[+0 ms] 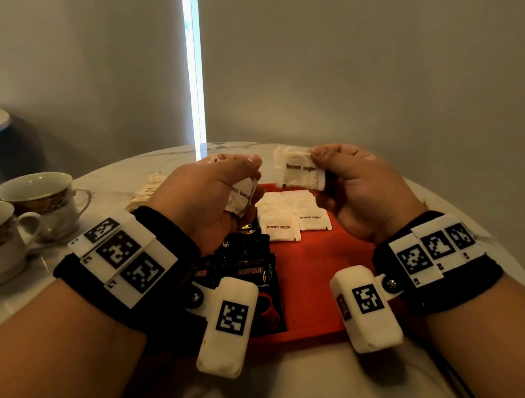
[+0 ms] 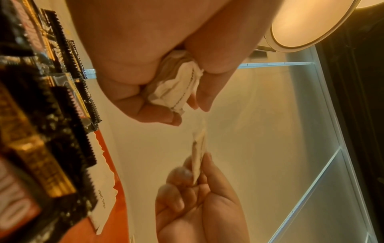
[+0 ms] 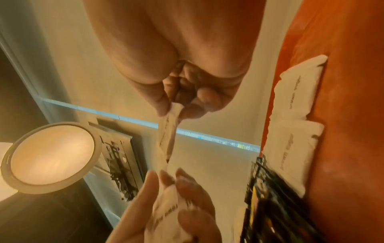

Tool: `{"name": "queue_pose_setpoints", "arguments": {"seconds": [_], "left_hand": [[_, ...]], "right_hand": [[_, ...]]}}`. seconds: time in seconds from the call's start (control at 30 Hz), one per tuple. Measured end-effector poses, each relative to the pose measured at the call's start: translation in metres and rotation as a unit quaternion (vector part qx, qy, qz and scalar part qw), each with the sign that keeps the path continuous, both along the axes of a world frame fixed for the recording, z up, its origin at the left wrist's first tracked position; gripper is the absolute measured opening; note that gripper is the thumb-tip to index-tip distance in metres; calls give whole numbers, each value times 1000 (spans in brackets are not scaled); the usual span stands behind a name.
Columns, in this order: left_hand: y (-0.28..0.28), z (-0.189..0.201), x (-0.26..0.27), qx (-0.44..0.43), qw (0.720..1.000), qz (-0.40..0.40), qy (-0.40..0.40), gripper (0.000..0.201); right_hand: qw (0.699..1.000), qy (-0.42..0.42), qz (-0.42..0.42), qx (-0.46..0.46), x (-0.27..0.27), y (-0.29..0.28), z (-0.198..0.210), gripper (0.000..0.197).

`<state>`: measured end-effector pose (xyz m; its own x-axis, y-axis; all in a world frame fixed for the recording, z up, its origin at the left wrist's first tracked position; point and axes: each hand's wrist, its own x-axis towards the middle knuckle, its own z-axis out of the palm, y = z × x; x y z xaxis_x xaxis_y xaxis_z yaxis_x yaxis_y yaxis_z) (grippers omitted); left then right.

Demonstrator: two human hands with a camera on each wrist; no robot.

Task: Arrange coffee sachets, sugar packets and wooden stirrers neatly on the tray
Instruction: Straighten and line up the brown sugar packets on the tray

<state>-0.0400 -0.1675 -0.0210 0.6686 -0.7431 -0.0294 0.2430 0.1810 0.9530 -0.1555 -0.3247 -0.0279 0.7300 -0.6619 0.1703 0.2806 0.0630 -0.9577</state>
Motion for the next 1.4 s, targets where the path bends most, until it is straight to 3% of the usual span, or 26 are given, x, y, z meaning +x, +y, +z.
{"name": "queue_pose_setpoints", "arguments": {"seconds": [0.13,0.37,0.5,0.93,1.2,1.4], "left_hand": [[1,1,3,0,1000,3,4,8],[0,1,2,-4,1000,7,9,5],[0,2,2,-7,1000,6,13,5],[0,3,1,-9,999,4,34,7],[1,4,1,11,998,-12,60,22],[2,5,0,21,996,-17,87,14]], "right_hand": [[996,49,-65,24,-7,-35,-1,5],[962,257,-52,75,-11,-63,-30,14],[948,310,-15,66,-12,-63,-31,18],[936,352,-29,6,-10,-57,-31,16],[928,363,-76,-47,-8,-58,-33,13],[935,341,-90,-35,-7,-58,-35,10]]}}
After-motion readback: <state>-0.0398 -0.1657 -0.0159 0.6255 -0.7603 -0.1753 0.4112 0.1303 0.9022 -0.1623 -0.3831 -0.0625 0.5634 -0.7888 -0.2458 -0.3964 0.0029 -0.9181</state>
